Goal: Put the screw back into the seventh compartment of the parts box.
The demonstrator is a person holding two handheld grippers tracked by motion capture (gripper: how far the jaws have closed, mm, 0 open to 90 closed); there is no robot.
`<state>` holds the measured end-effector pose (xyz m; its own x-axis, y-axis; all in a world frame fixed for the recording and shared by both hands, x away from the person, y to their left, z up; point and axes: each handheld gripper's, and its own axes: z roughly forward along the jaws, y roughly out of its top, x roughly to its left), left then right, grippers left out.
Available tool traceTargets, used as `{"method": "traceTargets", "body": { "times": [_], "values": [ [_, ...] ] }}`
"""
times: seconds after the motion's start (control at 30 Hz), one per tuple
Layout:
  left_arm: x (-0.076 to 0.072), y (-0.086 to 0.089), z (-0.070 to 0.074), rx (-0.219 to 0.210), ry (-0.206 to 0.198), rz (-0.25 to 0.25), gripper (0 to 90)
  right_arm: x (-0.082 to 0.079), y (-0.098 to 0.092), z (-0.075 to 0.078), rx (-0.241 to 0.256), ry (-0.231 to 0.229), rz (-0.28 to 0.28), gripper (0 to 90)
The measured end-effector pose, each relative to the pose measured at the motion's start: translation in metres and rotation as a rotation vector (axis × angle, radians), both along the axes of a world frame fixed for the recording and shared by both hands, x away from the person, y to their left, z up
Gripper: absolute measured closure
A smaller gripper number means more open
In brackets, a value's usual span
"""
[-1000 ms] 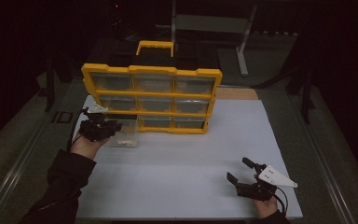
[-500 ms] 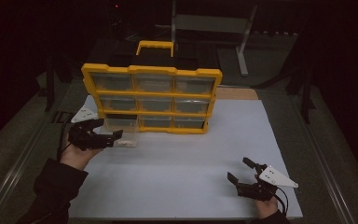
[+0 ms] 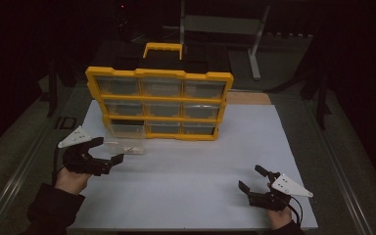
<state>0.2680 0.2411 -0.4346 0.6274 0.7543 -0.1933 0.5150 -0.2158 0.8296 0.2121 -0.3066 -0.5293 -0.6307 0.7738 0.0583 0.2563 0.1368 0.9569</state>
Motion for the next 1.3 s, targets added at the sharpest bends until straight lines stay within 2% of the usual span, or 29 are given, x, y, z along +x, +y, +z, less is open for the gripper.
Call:
{"method": "traceTargets", "body": {
  "times": [0.03,0.2,0.33,0.57,0.73,0.83,0.93,1.1,1.2,1.3],
  "values": [
    [-0.006,0.003,-0.008,-0.021,-0.013,0.005,0.0,0.000,0.000,0.000,-0.001,0.001,0.000,13.1],
    [-0.017,0.009,-0.024,-0.063,-0.036,-0.009,0.0,0.000,0.001,0.000,-0.003,-0.001,0.002,13.1],
    [-0.024,0.008,-0.035,-0.058,-0.057,-0.025,0.0,-0.001,0.001,0.001,-0.006,-0.002,0.003,13.1],
    [-0.030,0.001,-0.054,-0.044,-0.081,-0.091,0.0,-0.001,0.001,0.001,-0.009,-0.006,0.001,13.1],
    [-0.033,-0.003,-0.067,-0.049,-0.093,-0.126,0.0,-0.001,0.001,0.001,-0.010,-0.007,0.000,13.1],
    [-0.035,-0.003,-0.075,-0.070,-0.084,-0.139,0.0,-0.001,0.001,0.001,-0.011,-0.008,0.001,13.1],
    [-0.037,-0.001,-0.083,-0.073,-0.086,-0.134,0.0,-0.001,0.002,0.001,-0.012,-0.008,0.002,13.1],
    [-0.038,0.006,-0.089,-0.095,-0.114,-0.120,0.0,-0.001,0.002,0.001,-0.013,-0.010,0.002,13.1],
    [-0.038,0.008,-0.093,-0.100,-0.106,-0.099,0.0,-0.001,0.002,0.001,-0.014,-0.007,0.002,13.1],
    [-0.040,0.008,-0.095,-0.093,-0.105,-0.099,0.0,-0.001,0.002,0.001,-0.017,-0.007,0.004,13.1]
  ]
}}
